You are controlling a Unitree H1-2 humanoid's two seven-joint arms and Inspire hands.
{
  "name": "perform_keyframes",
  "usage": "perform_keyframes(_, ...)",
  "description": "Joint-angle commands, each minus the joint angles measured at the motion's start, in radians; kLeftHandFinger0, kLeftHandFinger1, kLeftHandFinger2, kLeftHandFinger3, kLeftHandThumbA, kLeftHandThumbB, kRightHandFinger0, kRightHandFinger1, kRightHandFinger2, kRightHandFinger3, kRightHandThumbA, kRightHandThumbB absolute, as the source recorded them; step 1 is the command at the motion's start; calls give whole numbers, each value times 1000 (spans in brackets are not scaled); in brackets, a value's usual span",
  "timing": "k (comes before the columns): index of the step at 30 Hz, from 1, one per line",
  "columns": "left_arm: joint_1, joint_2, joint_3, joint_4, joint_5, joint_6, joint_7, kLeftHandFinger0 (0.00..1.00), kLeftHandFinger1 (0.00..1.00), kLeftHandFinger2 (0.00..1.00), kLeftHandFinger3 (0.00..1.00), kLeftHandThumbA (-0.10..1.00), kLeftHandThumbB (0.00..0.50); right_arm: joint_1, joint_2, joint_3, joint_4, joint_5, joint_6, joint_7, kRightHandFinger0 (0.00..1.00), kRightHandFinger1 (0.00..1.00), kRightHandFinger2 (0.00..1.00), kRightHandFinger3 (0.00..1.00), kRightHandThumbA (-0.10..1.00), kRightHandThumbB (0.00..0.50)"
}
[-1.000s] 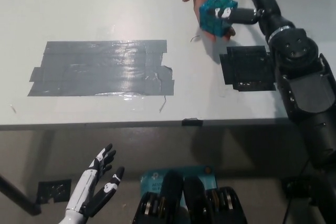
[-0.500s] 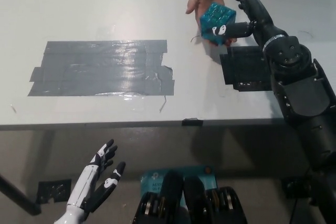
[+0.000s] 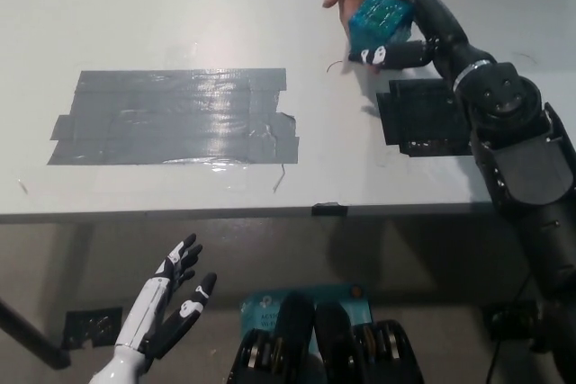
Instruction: A person hands a rubik's cube to the robot and rhe robot picks it up with its right hand and places it on the black spot on the desk infron tof it
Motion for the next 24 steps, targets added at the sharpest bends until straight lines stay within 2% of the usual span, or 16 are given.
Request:
perform_keyframes(1, -13, 16, 7, -34, -1, -3, -14, 973, 1000, 993, 1000, 692, 142, -31, -20, 24, -21, -18, -26, 34, 1000, 1000, 1000, 1000, 952, 493)
perform_keyframes(4, -19, 20, 5, -30, 8, -12, -12, 964, 984, 977, 1000, 704, 142, -42, -30, 57, 13, -56, 2, 21, 1000, 1000, 1000, 1000, 957, 472)
perform_keyframes(5, -22, 20, 4, -31, 9, -10, -13, 964, 982, 974, 1000, 707, 143, -43, -32, 62, 20, -62, 2, 15, 1000, 1000, 1000, 1000, 933, 462)
perform_keyframes(8, -25, 21, 4, -31, 8, -10, -14, 958, 972, 964, 1000, 704, 140, -52, -27, 62, 55, -73, 22, -18, 1000, 1000, 1000, 1000, 797, 474)
perform_keyframes(9, -23, 21, 4, -32, 9, -9, -14, 957, 967, 958, 1000, 702, 134, -58, -29, 84, 79, -119, 19, -61, 1000, 1000, 1000, 1000, 664, 403)
perform_keyframes(10, -23, 21, 3, -30, 8, -13, -14, 957, 966, 956, 1000, 702, 134, -66, -20, 79, 108, -130, 32, -100, 767, 831, 905, 1000, 494, 385)
perform_keyframes(11, -23, 22, 3, -30, 8, -13, -15, 956, 964, 955, 1000, 703, 133, -72, -16, 76, 129, -131, 32, -122, 435, 555, 671, 836, 324, 338)
perform_keyframes(12, -23, 22, 2, -31, 7, -12, -16, 956, 964, 955, 1000, 703, 133, -78, -11, 70, 157, -133, 31, -147, 435, 555, 671, 836, 324, 338)
perform_keyframes(13, -24, 23, 2, -34, 6, 0, -19, 958, 962, 955, 1000, 711, 138, -78, -6, 66, 173, -143, 13, -191, 47, 278, 466, 499, 29, 257)
perform_keyframes(14, -24, 23, 2, -35, 5, 1, -20, 958, 961, 955, 1000, 711, 137, -78, -3, 57, 186, -142, -5, -216, 9, 260, 494, 484, -39, 244)
perform_keyframes(15, -24, 23, 3, -35, 3, -1, -20, 958, 960, 956, 1000, 709, 134, -74, 0, 49, 185, -143, -20, -242, 0, 273, 558, 500, -73, 211)
perform_keyframes(17, -29, 25, 2, -34, 10, -11, -17, 951, 949, 945, 1000, 702, 123, -69, -2, 37, 165, -141, -55, -274, 0, 346, 677, 628, -18, 175)
perform_keyframes(19, -29, 24, 1, -29, 9, -19, -16, 944, 938, 931, 1000, 695, 121, -65, 0, 29, 130, -141, -56, -291, 0, 361, 688, 668, 11, 169)
perform_keyframes(20, -30, 25, 1, -26, 8, -24, -16, 942, 933, 924, 1000, 690, 117, -63, 2, 21, 127, -135, -89, -303, 0, 365, 680, 668, -23, 175)
perform_keyframes(22, -29, 22, 0, -27, 9, -14, -15, 944, 933, 922, 1000, 693, 125, -59, 4, 5, 97, -127, -103, -311, 0, 384, 695, 688, 40, 184)
perform_keyframes(24, -29, 23, -1, -32, 15, -7, -15, 943, 934, 926, 1000, 695, 124, -55, 7, -12, 68, -118, -121, -316, 0, 390, 710, 710, 58, 188)
